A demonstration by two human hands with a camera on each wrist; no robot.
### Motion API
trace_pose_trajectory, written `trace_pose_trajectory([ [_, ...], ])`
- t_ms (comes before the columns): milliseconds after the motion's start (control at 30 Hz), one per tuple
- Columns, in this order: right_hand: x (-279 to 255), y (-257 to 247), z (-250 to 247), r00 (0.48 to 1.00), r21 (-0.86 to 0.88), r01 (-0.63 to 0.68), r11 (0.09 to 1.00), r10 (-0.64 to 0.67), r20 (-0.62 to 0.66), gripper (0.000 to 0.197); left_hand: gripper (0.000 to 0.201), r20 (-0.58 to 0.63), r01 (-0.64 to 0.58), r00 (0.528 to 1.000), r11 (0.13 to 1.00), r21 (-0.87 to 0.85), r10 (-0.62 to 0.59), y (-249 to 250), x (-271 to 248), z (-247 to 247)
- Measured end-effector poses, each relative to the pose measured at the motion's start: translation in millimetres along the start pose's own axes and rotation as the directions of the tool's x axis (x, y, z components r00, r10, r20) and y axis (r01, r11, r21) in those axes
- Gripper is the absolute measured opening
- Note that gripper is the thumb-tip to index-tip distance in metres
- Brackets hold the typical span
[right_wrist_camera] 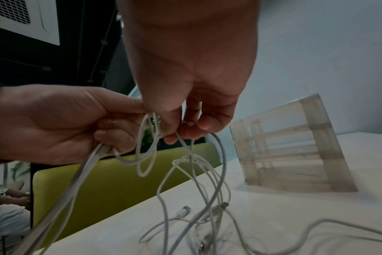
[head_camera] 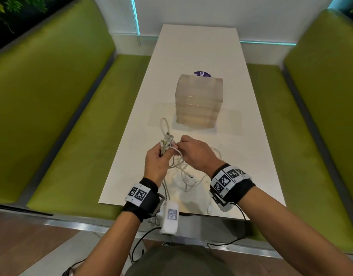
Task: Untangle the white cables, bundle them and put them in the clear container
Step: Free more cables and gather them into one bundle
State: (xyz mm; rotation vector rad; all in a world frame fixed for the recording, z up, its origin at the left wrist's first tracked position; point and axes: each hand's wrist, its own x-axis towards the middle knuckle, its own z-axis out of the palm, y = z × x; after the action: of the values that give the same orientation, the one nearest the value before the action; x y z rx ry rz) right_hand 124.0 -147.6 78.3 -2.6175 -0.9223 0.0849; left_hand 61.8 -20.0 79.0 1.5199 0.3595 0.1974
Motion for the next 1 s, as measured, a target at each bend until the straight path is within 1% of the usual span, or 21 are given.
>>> trace_pose_trajectory([
  [67,2.4,0.4,0.8,1.0,0.002,-0.006,1.0,0.007,-0.011,0.029,0.01,0.045,0.029,0.999,0.997,-0.078,-0.026,4.7,-1.7,-0.3],
  [133,6.6,5.2,3.2,1.0,-0.012,-0.024,1.0,0.024,0.002,0.029,0.014,0.038,0.03,0.999,0.994,-0.108,-0.026,7.3,-2.1,-3.3],
  [167,8.6,10.6,5.4,0.998,-0.021,-0.05,0.999,0.05,0.035,0.027,0.017,0.026,0.021,1.0,0.992,-0.122,-0.018,9.5,-2.4,-5.2],
  [233,11.7,27.3,9.8,0.985,-0.012,-0.145,0.989,0.145,0.095,0.026,0.015,0.003,-0.016,1.0,0.986,-0.164,0.017,17.9,-3.2,-10.6],
  [267,12.3,38.4,12.2,0.974,0.007,-0.204,0.979,0.202,0.102,0.025,0.015,-0.011,-0.043,0.999,0.98,-0.196,0.042,24.1,-3.8,-15.4],
  [333,12.0,60.1,15.2,0.946,0.024,-0.313,0.949,0.31,0.097,0.027,0.017,-0.049,-0.1,0.995,0.96,-0.26,0.091,35.9,-2.3,-27.1],
  [400,10.1,74.2,16.5,0.926,0.058,-0.375,0.925,0.37,0.077,0.029,0.015,-0.097,-0.131,0.989,0.954,-0.269,0.109,42.8,1.8,-38.7],
  [467,10.3,74.8,15.4,0.935,0.13,-0.355,0.926,0.354,0.029,0.027,0.014,-0.139,-0.123,0.986,0.969,-0.214,0.095,41.3,7.1,-43.7],
  [533,10.3,62.4,9.8,0.955,0.197,-0.284,0.938,0.296,-0.032,0.024,0.013,-0.143,-0.094,0.987,0.989,-0.112,0.078,34.0,10.9,-40.4],
  [600,8.3,43.8,-0.8,0.974,0.218,-0.215,0.952,0.225,-0.022,0.022,0.012,-0.105,-0.057,0.993,0.998,-0.021,0.055,25.8,12.2,-32.3],
  [667,2.2,23.6,-13.8,0.987,0.267,-0.158,0.951,0.152,0.043,0.018,0.013,-0.069,-0.038,0.997,0.999,0.036,0.041,19.6,11.4,-25.2],
  [733,-10.8,7.2,-25.9,0.982,0.416,-0.189,0.89,0.16,0.105,0.012,0.014,-0.036,-0.038,0.998,0.995,0.089,0.041,17.7,10.1,-23.5],
  [800,-26.4,-1.3,-34.0,0.972,0.505,-0.233,0.831,0.206,0.11,0.019,0.02,0.046,-0.037,0.998,0.987,0.157,0.03,17.3,8.7,-28.5],
  [833,-33.0,-2.5,-38.0,0.969,0.531,-0.242,0.812,0.228,0.092,0.023,0.025,0.119,-0.041,0.993,0.979,0.198,0.017,17.0,7.7,-32.0],
  [900,-43.0,-2.9,-46.9,0.959,0.62,-0.257,0.741,0.274,0.07,0.031,0.028,0.277,-0.073,0.961,0.949,0.307,-0.016,15.9,3.5,-37.5],
  [967,-47.3,-5.1,-53.3,0.955,0.686,-0.269,0.676,0.279,0.1,0.041,0.026,0.377,-0.115,0.924,0.898,0.425,-0.06,13.7,-1.3,-38.1],
  [1000,-47.6,-7.3,-53.8,0.956,0.689,-0.278,0.67,0.266,0.127,0.046,0.026,0.414,-0.135,0.906,0.869,0.477,-0.087,12.4,-3.4,-36.8],
])
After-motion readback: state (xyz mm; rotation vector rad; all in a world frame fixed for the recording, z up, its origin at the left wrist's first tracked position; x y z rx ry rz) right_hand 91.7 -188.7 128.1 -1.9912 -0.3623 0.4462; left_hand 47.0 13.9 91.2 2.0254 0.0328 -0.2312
